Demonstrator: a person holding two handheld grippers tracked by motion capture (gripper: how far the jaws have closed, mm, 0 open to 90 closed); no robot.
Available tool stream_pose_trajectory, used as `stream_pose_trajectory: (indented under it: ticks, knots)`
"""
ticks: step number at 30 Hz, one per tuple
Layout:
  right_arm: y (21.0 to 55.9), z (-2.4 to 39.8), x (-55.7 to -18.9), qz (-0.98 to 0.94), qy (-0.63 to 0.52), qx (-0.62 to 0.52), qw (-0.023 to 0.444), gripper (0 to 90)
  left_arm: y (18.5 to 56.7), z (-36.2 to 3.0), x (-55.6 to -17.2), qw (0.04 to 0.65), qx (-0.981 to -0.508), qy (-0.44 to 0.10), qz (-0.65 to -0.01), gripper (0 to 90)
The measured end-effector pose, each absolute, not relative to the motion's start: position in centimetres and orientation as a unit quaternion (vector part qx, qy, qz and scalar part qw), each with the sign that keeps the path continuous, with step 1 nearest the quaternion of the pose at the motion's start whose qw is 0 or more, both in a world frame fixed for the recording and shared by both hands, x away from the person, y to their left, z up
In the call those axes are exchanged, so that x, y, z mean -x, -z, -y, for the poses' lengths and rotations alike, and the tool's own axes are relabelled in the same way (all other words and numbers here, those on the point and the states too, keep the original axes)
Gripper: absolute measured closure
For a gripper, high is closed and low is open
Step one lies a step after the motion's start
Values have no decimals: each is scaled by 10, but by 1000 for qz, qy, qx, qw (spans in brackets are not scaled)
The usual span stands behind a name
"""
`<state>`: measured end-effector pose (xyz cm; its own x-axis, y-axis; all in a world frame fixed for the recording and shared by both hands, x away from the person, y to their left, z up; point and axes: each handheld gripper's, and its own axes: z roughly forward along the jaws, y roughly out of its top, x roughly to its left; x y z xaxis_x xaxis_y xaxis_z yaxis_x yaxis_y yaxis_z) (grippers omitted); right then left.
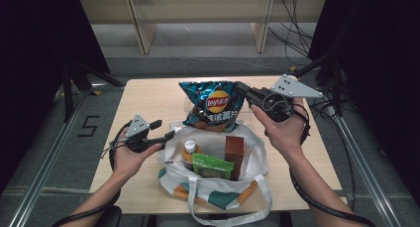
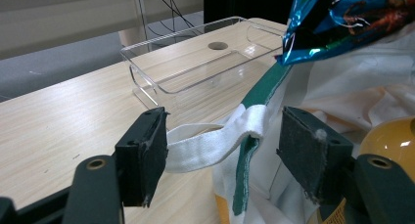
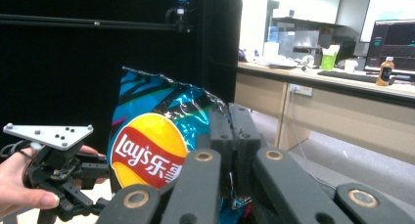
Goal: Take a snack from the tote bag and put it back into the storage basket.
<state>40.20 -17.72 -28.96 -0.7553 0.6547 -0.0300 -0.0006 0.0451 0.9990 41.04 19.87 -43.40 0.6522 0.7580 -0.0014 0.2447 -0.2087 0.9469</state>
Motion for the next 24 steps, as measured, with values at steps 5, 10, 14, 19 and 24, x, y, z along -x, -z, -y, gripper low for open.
stream_pose_trajectory:
  ticks: [5,10,14,19,24]
  knots:
    - [285,178,-403,-676,-649,-244,251,900,434,-199,-411,530,-739,-241,-340,343]
    - [282,178,-404,-673,-650,-242,255,900,434,-199,-411,531,-738,-240,-340,343]
    - [280,179,-405,-672,-649,-243,262,900,434,-199,-410,527,-739,-243,-342,343]
    - [279,179,-406,-668,-652,-245,261,900,433,-199,-410,526,-739,-243,-344,343]
    - [277,180,-408,-667,-650,-248,266,900,433,-200,-410,528,-738,-244,-342,343]
